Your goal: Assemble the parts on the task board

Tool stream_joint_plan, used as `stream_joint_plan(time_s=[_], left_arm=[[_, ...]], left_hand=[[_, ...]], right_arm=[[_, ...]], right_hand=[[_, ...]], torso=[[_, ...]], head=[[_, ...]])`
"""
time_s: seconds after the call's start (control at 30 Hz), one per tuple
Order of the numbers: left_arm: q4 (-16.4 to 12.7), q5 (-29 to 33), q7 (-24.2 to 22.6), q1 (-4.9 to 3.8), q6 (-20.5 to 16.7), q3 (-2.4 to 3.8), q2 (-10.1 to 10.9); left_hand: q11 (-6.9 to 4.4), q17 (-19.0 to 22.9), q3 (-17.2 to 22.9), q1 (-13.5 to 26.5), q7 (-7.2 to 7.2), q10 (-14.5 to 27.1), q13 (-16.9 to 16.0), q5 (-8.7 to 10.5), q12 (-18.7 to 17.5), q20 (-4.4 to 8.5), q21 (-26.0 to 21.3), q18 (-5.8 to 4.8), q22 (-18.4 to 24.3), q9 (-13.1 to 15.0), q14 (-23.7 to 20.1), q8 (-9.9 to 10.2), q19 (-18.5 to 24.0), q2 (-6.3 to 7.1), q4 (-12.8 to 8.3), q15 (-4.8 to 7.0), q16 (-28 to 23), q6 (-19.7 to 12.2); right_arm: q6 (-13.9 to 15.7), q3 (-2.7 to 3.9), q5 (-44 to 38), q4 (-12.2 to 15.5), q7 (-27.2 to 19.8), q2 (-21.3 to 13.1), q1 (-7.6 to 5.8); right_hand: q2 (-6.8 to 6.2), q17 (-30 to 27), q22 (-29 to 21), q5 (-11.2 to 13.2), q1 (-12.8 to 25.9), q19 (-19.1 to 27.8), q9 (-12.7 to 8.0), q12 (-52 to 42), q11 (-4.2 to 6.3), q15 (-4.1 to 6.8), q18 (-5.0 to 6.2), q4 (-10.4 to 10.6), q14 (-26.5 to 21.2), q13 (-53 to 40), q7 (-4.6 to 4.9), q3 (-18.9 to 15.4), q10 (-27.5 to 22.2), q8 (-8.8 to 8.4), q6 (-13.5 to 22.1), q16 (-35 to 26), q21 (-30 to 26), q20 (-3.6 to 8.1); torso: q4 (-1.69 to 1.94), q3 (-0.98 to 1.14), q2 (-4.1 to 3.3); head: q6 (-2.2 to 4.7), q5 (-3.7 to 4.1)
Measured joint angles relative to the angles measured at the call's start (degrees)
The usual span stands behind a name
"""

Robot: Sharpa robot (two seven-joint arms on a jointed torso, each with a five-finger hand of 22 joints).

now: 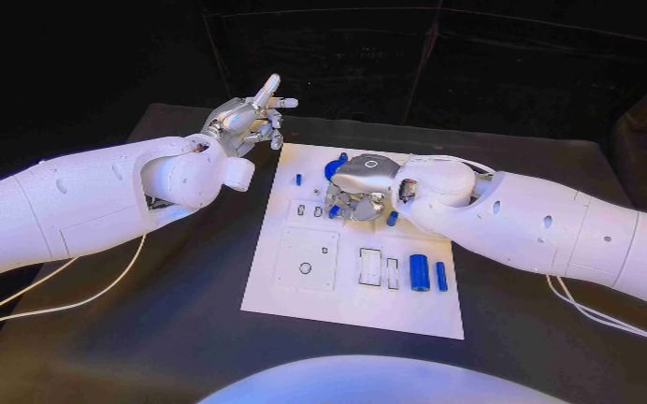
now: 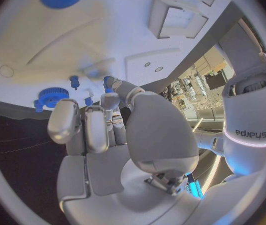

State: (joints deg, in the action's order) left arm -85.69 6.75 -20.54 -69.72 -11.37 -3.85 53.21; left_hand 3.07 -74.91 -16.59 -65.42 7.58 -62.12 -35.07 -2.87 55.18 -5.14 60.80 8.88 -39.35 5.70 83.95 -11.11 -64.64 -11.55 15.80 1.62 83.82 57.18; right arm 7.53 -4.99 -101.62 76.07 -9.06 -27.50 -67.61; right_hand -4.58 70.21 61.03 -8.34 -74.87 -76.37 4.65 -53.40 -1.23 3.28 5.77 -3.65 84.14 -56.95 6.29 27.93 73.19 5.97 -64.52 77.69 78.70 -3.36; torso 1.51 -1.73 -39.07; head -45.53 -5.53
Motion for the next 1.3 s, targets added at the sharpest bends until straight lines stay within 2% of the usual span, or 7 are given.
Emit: stream_joint_plan(time_s=[0.23,1.2,1.3], left_arm=[[0.0,0.1,-0.3,0.0,0.0,0.0,0.0],[0.3,-0.3,-0.4,0.0,0.6,-0.01,-0.4],[0.4,-0.4,-0.4,0.0,0.7,-0.01,-0.4]], left_hand=[[0.0,0.0,0.0,-0.4,0.18,0.0,0.0,0.0,0.0,0.0,0.0,0.0,-0.1,0.0,0.2,0.0,0.0,0.19,0.0,-0.21,0.0,-0.2],[0.0,0.0,-0.2,-0.5,0.18,0.0,0.1,0.0,0.0,0.0,0.0,-0.02,-0.6,0.0,0.2,0.0,0.0,0.06,-0.2,-0.21,0.0,-0.2],[0.0,0.0,-0.2,-0.5,0.18,0.0,0.1,0.0,0.0,0.0,0.0,-0.03,-0.7,0.0,0.2,0.0,0.0,0.06,-0.2,-0.21,0.0,-0.2]], right_arm=[[0.1,-0.43,-1.1,-0.4,0.2,0.8,-0.01],[1.7,-0.61,-4.2,-0.6,1.6,1.6,0.02],[1.7,-0.61,-4.9,-0.6,2.0,1.8,0.02]], right_hand=[[0.0,0.0,-0.1,0.0,0.0,0.0,0.0,0.0,0.0,0.0,0.0,0.0,0.0,0.0,-0.01,0.0,0.0,-0.04,0.0,0.0,0.0,0.0],[0.0,0.0,-0.3,0.0,0.0,0.0,0.0,0.0,-0.21,-0.21,0.01,-0.2,-0.2,0.0,-0.08,-0.5,-0.2,-0.21,0.3,0.0,0.0,0.0],[-0.3,-0.1,-0.4,0.0,-0.3,0.0,0.0,0.0,-0.21,-0.21,0.01,-0.4,-0.2,0.0,-0.08,-0.7,-0.2,-0.21,0.3,0.0,0.0,0.0]], torso=[[0.01,0.0,0.01],[0.03,0.03,0.02],[0.04,0.03,0.02]], head=[[-0.07,-0.08],[-0.35,0.12],[-0.35,0.13]])
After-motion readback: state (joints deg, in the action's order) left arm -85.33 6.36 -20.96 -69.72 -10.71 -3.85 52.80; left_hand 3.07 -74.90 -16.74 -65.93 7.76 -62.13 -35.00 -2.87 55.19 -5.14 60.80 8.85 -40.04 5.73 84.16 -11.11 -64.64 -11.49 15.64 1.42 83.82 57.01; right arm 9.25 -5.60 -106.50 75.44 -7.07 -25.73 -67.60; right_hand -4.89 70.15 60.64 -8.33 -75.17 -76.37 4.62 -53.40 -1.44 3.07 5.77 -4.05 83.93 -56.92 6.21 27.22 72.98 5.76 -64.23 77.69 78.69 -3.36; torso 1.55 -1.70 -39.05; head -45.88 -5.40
